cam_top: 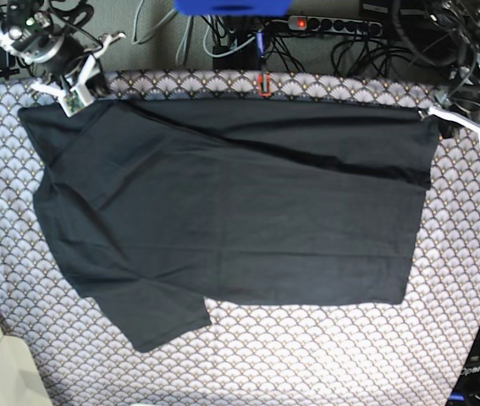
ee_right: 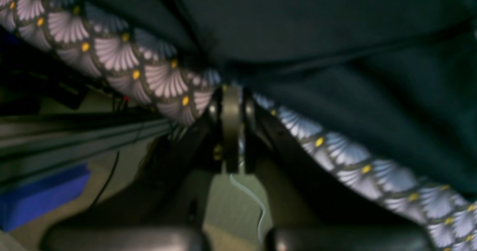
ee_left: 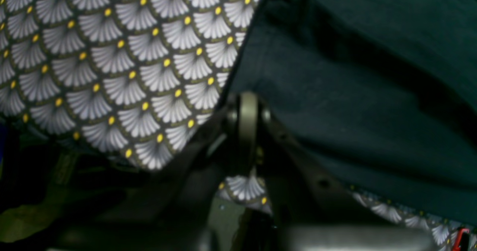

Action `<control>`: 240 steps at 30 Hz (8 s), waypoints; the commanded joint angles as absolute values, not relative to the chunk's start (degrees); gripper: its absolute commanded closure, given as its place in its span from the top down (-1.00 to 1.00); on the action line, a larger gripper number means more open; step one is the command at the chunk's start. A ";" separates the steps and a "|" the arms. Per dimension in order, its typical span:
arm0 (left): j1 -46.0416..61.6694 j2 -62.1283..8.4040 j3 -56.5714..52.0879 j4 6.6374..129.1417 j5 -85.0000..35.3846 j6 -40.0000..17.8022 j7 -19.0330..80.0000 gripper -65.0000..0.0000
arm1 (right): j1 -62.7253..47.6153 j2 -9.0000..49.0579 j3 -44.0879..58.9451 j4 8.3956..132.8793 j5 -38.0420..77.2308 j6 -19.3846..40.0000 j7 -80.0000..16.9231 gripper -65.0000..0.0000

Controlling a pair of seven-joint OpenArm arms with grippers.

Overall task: Fold the T-shirt properly
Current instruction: 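Release the right gripper and raise it off the shirt, then move the right gripper over the shirt body toward the sleeve, then lower the right gripper to the shirt's side edge and grasp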

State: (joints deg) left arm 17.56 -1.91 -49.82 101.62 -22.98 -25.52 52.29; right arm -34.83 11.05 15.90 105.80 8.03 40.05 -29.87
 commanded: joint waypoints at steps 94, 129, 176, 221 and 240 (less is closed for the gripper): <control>17.54 -2.33 -50.07 102.20 -23.69 -25.63 51.03 -1.00 | -25.98 8.48 3.30 112.04 -7.52 40.00 -36.18 -0.42; 17.36 -2.24 -50.07 102.73 -23.69 -25.63 51.47 -1.00 | -19.47 12.62 0.66 109.41 -7.69 40.00 -36.44 -0.93; 18.77 -2.33 -49.98 102.81 -23.69 -25.63 51.30 -1.00 | 9.80 20.44 -27.65 97.10 -25.54 40.00 -35.82 -0.92; 18.95 -2.24 -49.89 102.81 -23.69 -25.63 51.47 -1.00 | 8.22 18.07 -25.01 96.66 -33.27 40.00 -37.05 0.23; 5.23 -5.41 -49.45 102.81 -23.16 -25.01 51.74 -1.00 | 21.23 17.63 2.42 87.08 -26.59 40.00 -30.90 0.56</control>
